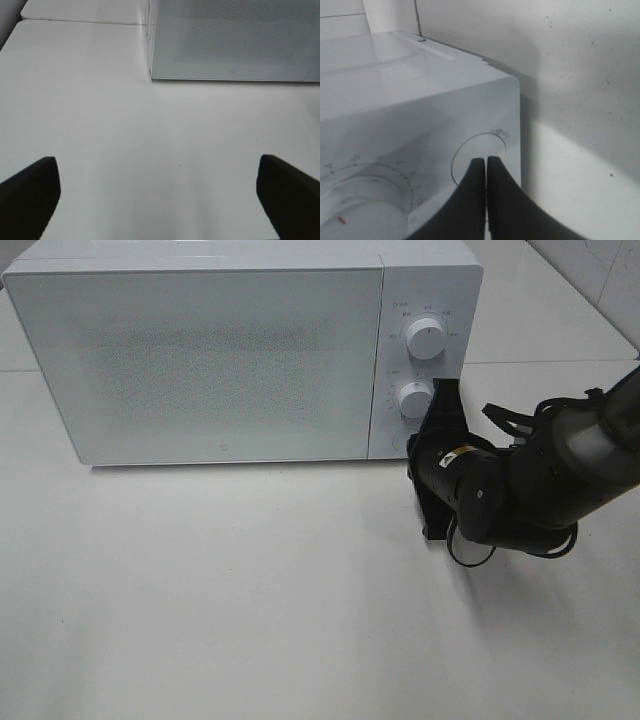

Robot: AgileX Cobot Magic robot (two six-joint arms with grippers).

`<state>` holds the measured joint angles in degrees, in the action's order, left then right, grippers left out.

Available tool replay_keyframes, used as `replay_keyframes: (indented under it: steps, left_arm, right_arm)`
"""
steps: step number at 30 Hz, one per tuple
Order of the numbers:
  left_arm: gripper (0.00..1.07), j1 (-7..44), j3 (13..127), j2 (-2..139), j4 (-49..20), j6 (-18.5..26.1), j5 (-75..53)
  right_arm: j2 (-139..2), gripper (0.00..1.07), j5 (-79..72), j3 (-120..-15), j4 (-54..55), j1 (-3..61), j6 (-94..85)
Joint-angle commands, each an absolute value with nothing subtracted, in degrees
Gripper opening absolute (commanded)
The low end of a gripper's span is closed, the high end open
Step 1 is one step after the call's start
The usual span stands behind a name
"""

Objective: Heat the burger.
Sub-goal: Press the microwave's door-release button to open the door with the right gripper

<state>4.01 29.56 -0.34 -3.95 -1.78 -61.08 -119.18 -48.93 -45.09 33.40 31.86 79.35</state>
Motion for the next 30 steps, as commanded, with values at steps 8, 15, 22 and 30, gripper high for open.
replay_keyframes:
  steps: [8, 15, 22, 30]
  left_arm:
    - [1.00, 3.61, 29.51, -1.15, -4.24, -1.78, -61.19]
    - [1.00, 3.61, 29.51, -1.15, -4.24, -1.78, -61.19]
    - [1.00, 3.61, 29.51, -1.15, -4.24, -1.78, -61.19]
    - [1.00, 3.61, 29.51, -1.15, -4.24, -1.78, -61.19]
  right_arm:
    - [-121.87, 0.00, -48.93, -48.99, 32.43, 31.05, 79.13]
    - [-122.04, 0.00, -52.02, -49.39, 32.43, 31.05, 79.13]
    - [-122.04, 0.00, -57.01, -49.39, 31.80, 31.05, 78.72]
    - [-122.21, 0.00, -62.45, -49.39, 31.86, 31.05, 78.21]
